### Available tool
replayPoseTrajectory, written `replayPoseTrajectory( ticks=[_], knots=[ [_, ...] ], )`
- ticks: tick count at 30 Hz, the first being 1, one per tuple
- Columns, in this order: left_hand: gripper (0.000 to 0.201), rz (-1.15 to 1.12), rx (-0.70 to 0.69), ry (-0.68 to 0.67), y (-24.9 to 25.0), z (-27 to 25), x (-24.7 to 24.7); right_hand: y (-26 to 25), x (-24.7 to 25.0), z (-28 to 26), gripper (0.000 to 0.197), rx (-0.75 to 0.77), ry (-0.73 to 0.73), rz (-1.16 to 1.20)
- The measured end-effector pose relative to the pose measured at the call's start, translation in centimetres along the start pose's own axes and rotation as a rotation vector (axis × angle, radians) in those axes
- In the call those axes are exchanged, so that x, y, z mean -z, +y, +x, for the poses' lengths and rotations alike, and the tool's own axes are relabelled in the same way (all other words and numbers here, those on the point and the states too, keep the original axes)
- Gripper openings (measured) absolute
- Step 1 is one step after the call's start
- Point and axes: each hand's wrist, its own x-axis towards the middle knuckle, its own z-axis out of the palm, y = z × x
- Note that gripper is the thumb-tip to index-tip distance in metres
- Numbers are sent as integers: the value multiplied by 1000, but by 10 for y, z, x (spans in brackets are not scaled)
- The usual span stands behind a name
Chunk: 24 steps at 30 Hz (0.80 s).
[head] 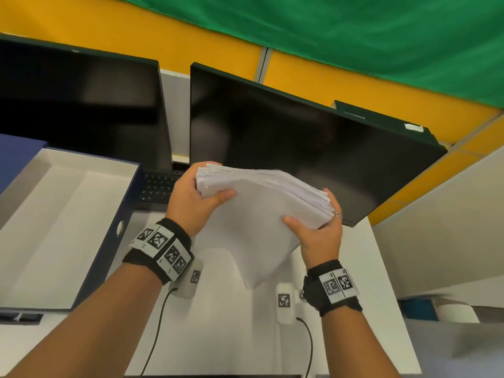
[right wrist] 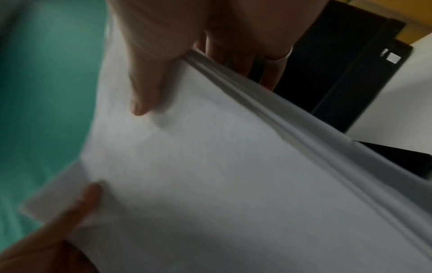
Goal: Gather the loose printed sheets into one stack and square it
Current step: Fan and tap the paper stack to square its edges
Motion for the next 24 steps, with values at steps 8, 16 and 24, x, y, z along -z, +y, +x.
replayPoseTrajectory(
  ticks=[8,16,24],
  knots=[
    [38,-100,12,-57,9,-1,2,-5,1,11,46,42,-21,34],
    [61,-168,255,-136,-19,-20,1,10,-9,5,42,-58,-32,54],
    [96,453,-345,254,60,-14,-5,-13,-8,7,32,59,-49,-9]
  ],
)
